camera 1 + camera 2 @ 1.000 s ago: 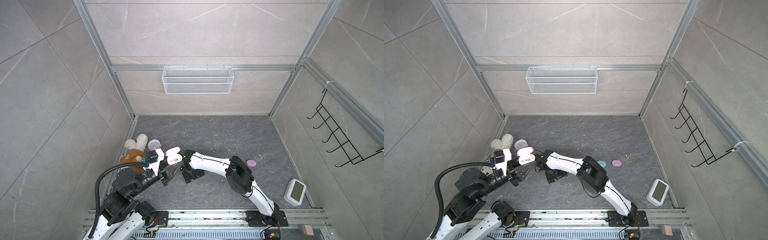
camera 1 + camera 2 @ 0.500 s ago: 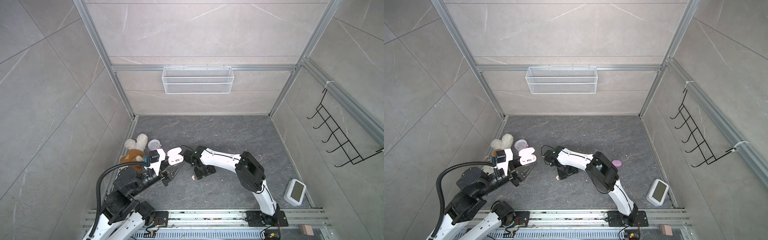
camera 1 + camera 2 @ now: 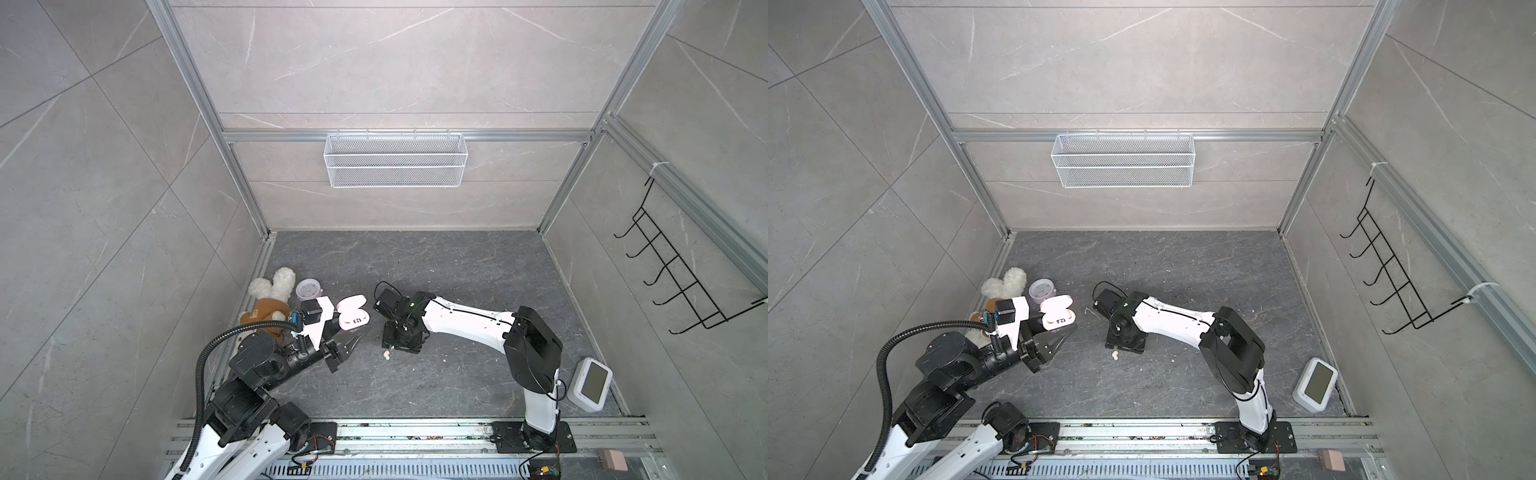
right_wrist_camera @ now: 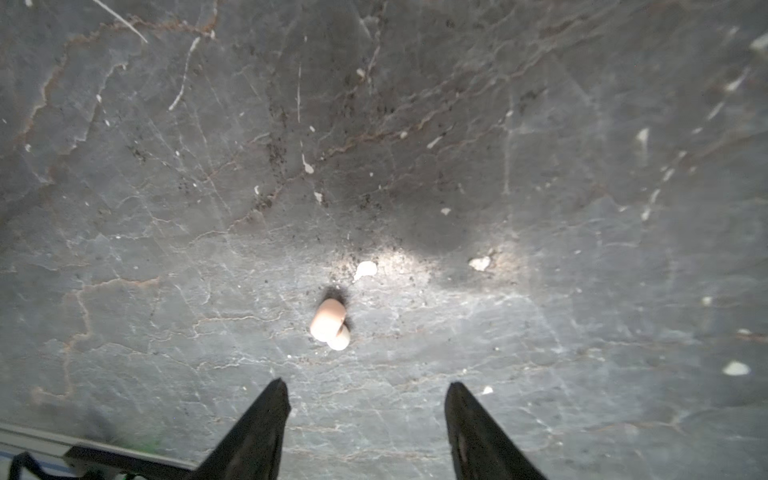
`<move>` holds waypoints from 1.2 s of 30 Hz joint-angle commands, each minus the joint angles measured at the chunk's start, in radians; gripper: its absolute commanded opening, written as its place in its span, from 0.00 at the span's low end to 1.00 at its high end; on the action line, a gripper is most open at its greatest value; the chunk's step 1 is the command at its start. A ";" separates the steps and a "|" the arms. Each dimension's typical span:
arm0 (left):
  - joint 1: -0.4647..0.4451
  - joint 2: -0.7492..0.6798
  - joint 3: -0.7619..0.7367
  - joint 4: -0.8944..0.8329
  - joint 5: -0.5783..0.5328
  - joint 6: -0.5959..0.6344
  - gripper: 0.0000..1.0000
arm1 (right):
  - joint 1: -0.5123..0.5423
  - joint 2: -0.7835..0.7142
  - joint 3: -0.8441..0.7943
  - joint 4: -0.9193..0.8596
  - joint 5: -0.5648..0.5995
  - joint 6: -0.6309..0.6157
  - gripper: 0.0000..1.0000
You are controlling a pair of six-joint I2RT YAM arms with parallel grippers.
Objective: Insert the wireless bluetooth earbuds into the charging case
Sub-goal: 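Move the open right gripper over the second pink earbud on the table, then lower the right gripper around the second pink earbud and close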
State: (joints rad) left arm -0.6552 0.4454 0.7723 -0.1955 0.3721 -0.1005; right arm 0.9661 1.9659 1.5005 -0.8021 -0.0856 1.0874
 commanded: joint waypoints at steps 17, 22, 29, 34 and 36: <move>0.005 -0.011 0.022 0.048 0.006 -0.016 0.20 | 0.006 0.166 0.123 -0.029 0.009 0.095 0.46; 0.005 -0.014 0.021 0.049 0.002 -0.013 0.20 | 0.017 0.196 0.134 -0.034 0.005 0.101 0.44; 0.004 -0.017 0.024 0.043 -0.002 -0.015 0.20 | 0.022 0.221 0.157 -0.061 -0.003 0.093 0.38; 0.005 -0.016 0.023 0.044 0.000 -0.014 0.20 | 0.023 0.234 0.178 -0.089 -0.003 0.084 0.35; 0.005 -0.015 0.025 0.042 0.000 -0.013 0.20 | 0.023 0.238 0.182 -0.105 -0.003 0.081 0.33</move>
State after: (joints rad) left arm -0.6552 0.4374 0.7723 -0.1947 0.3691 -0.1005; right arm 0.9833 2.1754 1.6608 -0.8471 -0.0948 1.1782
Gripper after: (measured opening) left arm 0.421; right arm 0.337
